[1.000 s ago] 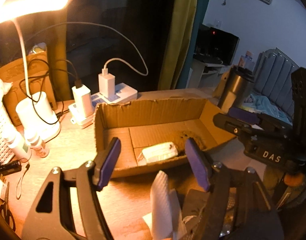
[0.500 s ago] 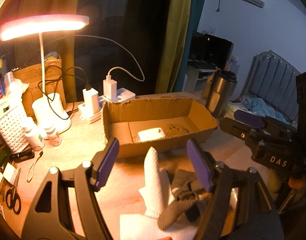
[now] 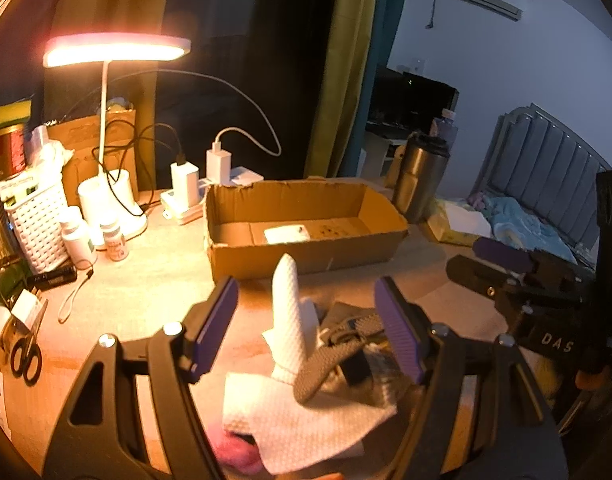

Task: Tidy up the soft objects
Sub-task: 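Move the right tool to the bubble-wrap bundle while the left tool grasps the grey glove, then grasp the bubble-wrap bundle with the right tool and lift it, then drop the bubble wrap into the box with the right tool while the left tool drops the glove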

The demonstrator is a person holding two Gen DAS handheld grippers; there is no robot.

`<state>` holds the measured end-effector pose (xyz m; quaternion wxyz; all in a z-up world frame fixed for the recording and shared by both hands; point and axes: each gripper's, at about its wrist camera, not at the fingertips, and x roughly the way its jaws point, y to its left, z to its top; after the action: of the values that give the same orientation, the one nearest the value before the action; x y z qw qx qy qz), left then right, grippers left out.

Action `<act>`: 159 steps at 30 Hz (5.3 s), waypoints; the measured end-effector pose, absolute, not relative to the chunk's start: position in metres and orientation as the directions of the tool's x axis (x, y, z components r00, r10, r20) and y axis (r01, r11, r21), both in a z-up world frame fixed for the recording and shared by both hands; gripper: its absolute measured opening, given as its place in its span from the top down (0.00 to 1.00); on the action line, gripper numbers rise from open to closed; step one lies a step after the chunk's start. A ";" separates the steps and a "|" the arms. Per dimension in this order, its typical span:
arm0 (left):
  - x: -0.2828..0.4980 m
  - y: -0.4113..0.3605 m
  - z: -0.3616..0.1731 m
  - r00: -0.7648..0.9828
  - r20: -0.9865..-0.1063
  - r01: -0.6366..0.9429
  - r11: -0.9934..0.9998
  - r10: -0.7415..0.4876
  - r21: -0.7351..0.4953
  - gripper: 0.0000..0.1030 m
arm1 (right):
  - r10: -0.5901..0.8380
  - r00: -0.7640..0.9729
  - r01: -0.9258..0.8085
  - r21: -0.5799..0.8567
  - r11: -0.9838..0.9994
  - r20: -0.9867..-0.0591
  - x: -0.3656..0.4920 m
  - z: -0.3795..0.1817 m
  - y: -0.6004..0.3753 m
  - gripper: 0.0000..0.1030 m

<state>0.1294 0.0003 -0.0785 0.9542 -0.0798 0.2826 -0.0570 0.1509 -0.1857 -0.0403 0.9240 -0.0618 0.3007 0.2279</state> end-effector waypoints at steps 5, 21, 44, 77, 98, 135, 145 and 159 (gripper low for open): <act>0.118 -0.003 -0.083 0.827 -0.535 0.075 0.978 -0.171 -0.195 0.11 | 0.376 0.718 -0.450 0.021 0.893 -0.586 0.136 -0.044 -0.194 0.33; 0.109 -0.030 -0.104 0.789 -0.599 0.050 0.986 -0.135 -0.156 0.11 | 0.364 0.676 -0.426 0.064 0.903 -0.641 0.121 -0.085 -0.223 0.31; 0.183 -0.070 -0.136 0.713 -0.700 0.076 0.997 -0.049 0.008 0.30 | 0.413 0.532 -0.476 0.143 0.868 -0.739 0.149 -0.137 -0.250 0.31; 0.183 -0.081 -0.103 0.709 -0.672 0.208 0.974 -0.212 -0.089 0.84 | 0.415 0.576 -0.427 0.173 0.887 -0.705 0.153 -0.115 -0.279 0.46; 0.188 -0.043 -0.042 0.758 -0.567 0.299 0.945 -0.322 -0.136 0.84 | 0.336 0.717 -0.348 0.105 0.932 -0.611 0.159 -0.066 -0.265 0.46; 0.288 0.046 -0.033 0.862 -0.443 0.186 0.967 -0.245 -0.174 0.84 | 0.341 0.767 -0.421 -0.025 0.907 -0.543 0.286 -0.005 -0.172 0.46; 0.322 0.042 -0.079 0.823 -0.525 0.159 0.976 -0.215 -0.151 0.84 | 0.337 0.718 -0.414 0.016 0.910 -0.609 0.325 -0.046 -0.171 0.46; 0.341 0.029 -0.120 0.761 -0.620 0.148 0.982 -0.188 -0.117 0.78 | 0.337 0.653 -0.411 0.057 0.910 -0.678 0.353 -0.092 -0.168 0.45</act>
<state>0.3415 0.0294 -0.1198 0.9380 -0.0305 0.3336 -0.0895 0.3534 -0.1685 -0.0925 0.9077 -0.0508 0.3619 0.2060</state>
